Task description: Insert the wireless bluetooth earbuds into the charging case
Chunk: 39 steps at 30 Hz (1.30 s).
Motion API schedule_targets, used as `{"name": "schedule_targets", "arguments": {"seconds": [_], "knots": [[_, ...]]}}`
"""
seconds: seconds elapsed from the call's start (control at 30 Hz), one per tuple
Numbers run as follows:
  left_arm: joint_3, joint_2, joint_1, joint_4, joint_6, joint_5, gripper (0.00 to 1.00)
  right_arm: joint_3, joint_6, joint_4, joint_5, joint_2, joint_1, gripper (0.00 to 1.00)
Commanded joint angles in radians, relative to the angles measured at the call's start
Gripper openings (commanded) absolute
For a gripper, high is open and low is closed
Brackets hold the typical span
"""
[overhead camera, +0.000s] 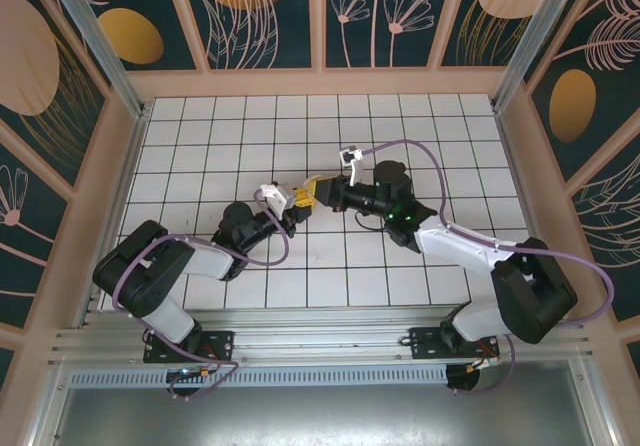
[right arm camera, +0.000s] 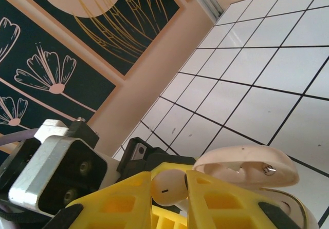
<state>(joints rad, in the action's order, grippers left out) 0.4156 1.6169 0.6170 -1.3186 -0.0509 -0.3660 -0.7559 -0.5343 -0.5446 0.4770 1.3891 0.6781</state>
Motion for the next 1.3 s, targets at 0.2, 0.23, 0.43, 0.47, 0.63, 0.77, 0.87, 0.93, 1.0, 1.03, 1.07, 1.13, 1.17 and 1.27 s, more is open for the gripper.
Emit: {"name": "schedule_targets", "arguments": {"seconds": [0.2, 0.23, 0.43, 0.47, 0.63, 0.77, 0.87, 0.93, 1.0, 1.03, 1.07, 1.13, 1.17, 1.27], "knots": [[0.024, -0.021, 0.006, -0.07, -0.033, 0.01, 0.1, 0.029, -0.004, -0.065, -0.044, 0.022, 0.02, 0.2], [0.025, -0.025, 0.008, -0.071, -0.035, 0.012, 0.1, 0.03, -0.002, -0.067, -0.05, 0.023, 0.021, 0.2], [0.021, -0.046, 0.008, -0.073, -0.036, 0.008, 0.1, 0.06, -0.006, -0.087, -0.088, 0.015, 0.023, 0.2], [0.02, -0.048, 0.008, -0.071, -0.036, 0.007, 0.1, 0.062, -0.006, -0.088, -0.095, 0.012, 0.023, 0.2], [0.02, -0.052, 0.009, -0.074, -0.035, -0.006, 0.1, 0.068, -0.01, -0.091, -0.114, 0.008, 0.023, 0.2], [0.017, -0.06, 0.008, -0.082, -0.037, -0.013, 0.1, 0.073, -0.018, -0.093, -0.115, 0.017, 0.023, 0.2], [0.016, -0.072, 0.008, -0.084, -0.037, -0.011, 0.1, 0.073, -0.028, -0.102, -0.1, 0.024, 0.023, 0.2], [0.014, -0.078, 0.009, -0.085, -0.035, -0.006, 0.1, 0.072, -0.033, -0.102, -0.086, 0.028, 0.023, 0.2], [0.011, -0.089, 0.008, -0.084, -0.033, 0.0, 0.1, 0.073, -0.037, -0.097, -0.072, 0.031, 0.023, 0.2], [0.01, -0.092, 0.008, -0.083, -0.032, 0.002, 0.1, 0.074, -0.038, -0.091, -0.064, 0.031, 0.023, 0.2], [0.009, -0.098, 0.008, -0.083, -0.03, 0.005, 0.1, 0.076, -0.038, -0.081, -0.062, 0.031, 0.024, 0.2], [0.006, -0.107, 0.008, -0.08, -0.026, 0.007, 0.1, 0.084, -0.038, -0.061, -0.06, 0.027, 0.024, 0.2], [0.006, -0.112, 0.008, -0.079, -0.026, 0.008, 0.1, 0.088, -0.036, -0.048, -0.063, 0.022, 0.024, 0.2], [0.003, -0.122, 0.008, -0.077, -0.021, 0.009, 0.1, 0.101, -0.03, -0.003, -0.09, 0.003, 0.023, 0.21]]}}
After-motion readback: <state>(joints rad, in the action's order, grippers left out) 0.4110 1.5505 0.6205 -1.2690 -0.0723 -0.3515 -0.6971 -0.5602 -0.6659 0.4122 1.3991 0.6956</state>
